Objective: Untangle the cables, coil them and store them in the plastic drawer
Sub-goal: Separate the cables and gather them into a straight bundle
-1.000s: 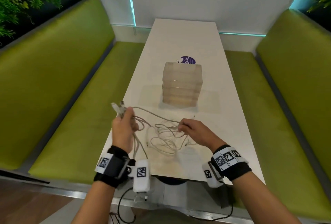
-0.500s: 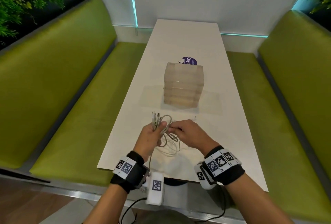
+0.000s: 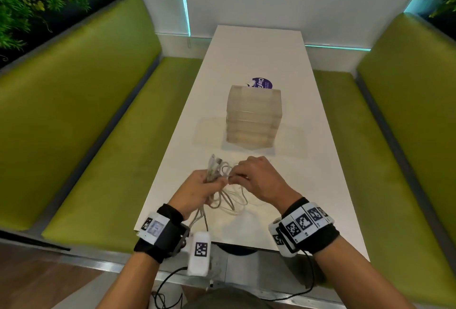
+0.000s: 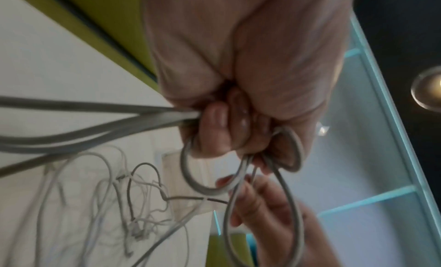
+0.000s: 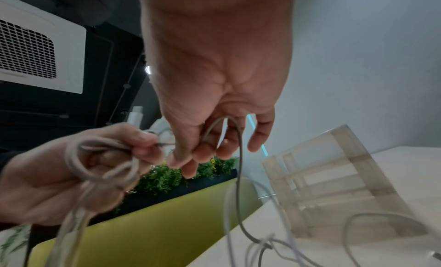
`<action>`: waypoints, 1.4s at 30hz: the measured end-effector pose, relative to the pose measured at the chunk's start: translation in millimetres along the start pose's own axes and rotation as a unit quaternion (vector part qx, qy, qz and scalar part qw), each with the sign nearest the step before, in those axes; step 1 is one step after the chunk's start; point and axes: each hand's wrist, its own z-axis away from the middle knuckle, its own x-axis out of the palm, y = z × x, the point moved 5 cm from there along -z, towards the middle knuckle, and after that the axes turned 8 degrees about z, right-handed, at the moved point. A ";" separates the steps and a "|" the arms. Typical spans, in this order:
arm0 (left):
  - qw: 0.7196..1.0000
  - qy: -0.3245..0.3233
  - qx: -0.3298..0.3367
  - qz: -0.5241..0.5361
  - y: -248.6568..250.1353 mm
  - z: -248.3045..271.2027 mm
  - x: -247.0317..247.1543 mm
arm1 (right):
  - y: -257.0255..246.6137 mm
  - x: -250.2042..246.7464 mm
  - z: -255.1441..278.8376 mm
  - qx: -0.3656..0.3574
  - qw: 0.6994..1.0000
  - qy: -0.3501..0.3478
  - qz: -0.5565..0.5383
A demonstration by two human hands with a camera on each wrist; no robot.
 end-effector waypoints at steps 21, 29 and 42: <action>0.992 0.100 0.068 -0.030 -10.5 -12.2 7.3 | 20.3 2.1 -0.4 0.020 0.988 0.044 -0.148; 0.988 0.107 0.105 -0.036 -8.9 -7.8 4.8 | 15.7 3.0 3.2 0.002 0.987 -0.006 -0.159; 0.951 0.260 0.168 0.004 18.2 4.5 -56.1 | 75.5 29.3 18.8 0.113 0.990 -0.028 -0.082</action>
